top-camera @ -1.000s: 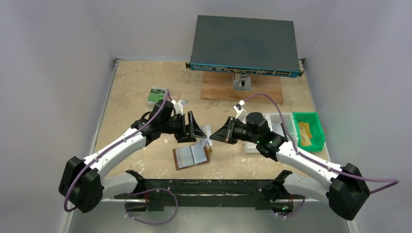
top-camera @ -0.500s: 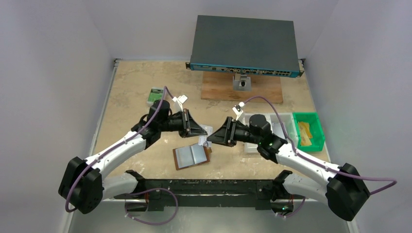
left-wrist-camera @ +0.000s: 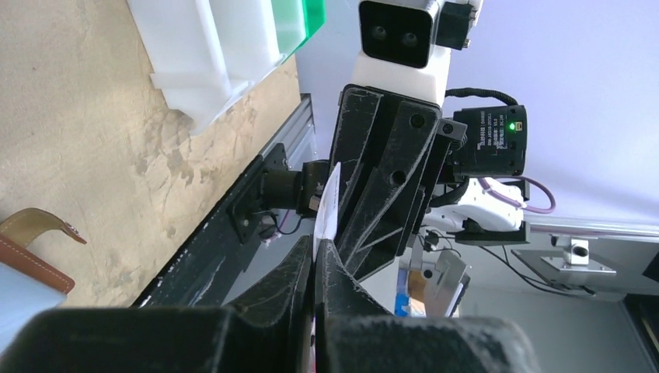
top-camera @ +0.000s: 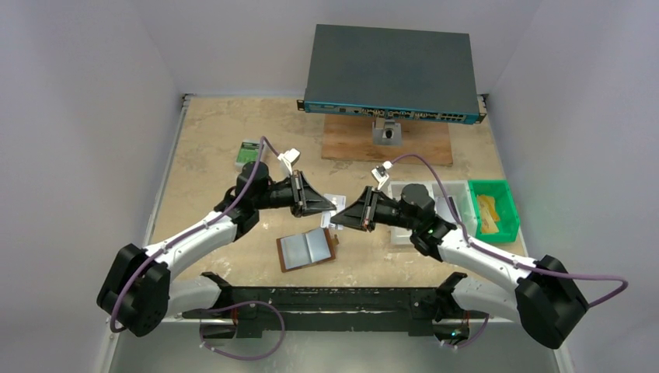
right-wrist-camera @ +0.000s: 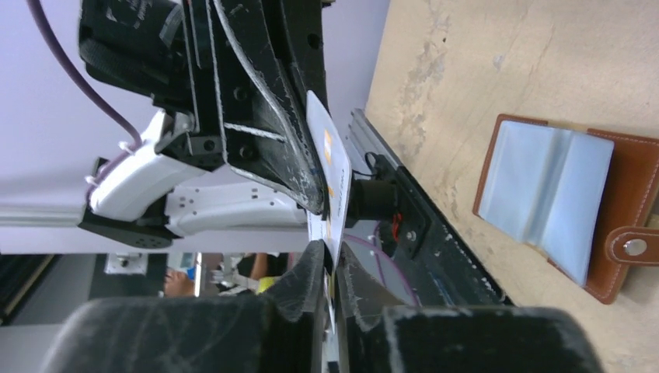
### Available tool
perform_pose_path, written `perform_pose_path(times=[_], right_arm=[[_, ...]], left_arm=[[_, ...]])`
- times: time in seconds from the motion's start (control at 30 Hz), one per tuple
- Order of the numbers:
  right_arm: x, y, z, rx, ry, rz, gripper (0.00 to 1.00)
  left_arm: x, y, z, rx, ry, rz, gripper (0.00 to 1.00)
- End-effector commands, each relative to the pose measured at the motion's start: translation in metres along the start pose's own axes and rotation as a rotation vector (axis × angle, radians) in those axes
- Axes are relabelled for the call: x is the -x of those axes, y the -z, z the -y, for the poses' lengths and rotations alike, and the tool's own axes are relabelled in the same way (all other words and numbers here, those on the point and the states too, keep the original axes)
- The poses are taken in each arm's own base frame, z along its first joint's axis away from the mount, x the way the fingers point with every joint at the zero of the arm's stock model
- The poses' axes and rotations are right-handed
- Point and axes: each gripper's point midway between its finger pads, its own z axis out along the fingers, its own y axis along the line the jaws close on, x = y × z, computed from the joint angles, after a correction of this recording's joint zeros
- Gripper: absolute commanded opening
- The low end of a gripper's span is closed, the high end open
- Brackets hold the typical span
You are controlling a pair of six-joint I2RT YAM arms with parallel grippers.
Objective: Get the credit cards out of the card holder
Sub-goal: Place the credit card in the storage box.
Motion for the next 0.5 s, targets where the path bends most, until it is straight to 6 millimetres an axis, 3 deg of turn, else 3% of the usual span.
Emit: perform_pose_path(times=[0.0, 0.07, 0.13, 0.23, 0.37, 0.47], right_arm=[[0.002, 0.002, -0.025, 0.081, 0.038, 0.005, 0.00], [0.004, 0.003, -0.020, 0.050, 0.047, 0.015, 0.00], [0.006, 0.005, -0.018, 0.012, 0.069, 0.031, 0.00], [0.015, 0.012, -0.002, -0.117, 0.121, 0.084, 0.00], [0.033, 0.034, 0.024, -0.364, 0.184, 0.176, 0.00], [0.048, 0.061, 0.045, -0.588, 0.228, 0.234, 0.00]], left_arm=[[-0.002, 0.000, 0.013, -0.064, -0.020, -0.021, 0.00], [-0.003, 0.000, 0.011, -0.053, -0.025, -0.025, 0.12], [-0.003, 0.001, 0.009, -0.032, -0.031, -0.024, 0.36], [-0.005, 0.005, 0.000, 0.046, -0.037, -0.029, 0.64], [-0.005, 0.015, -0.018, 0.208, -0.081, -0.021, 0.89], [-0.003, 0.026, -0.025, 0.315, -0.119, -0.008, 0.95]])
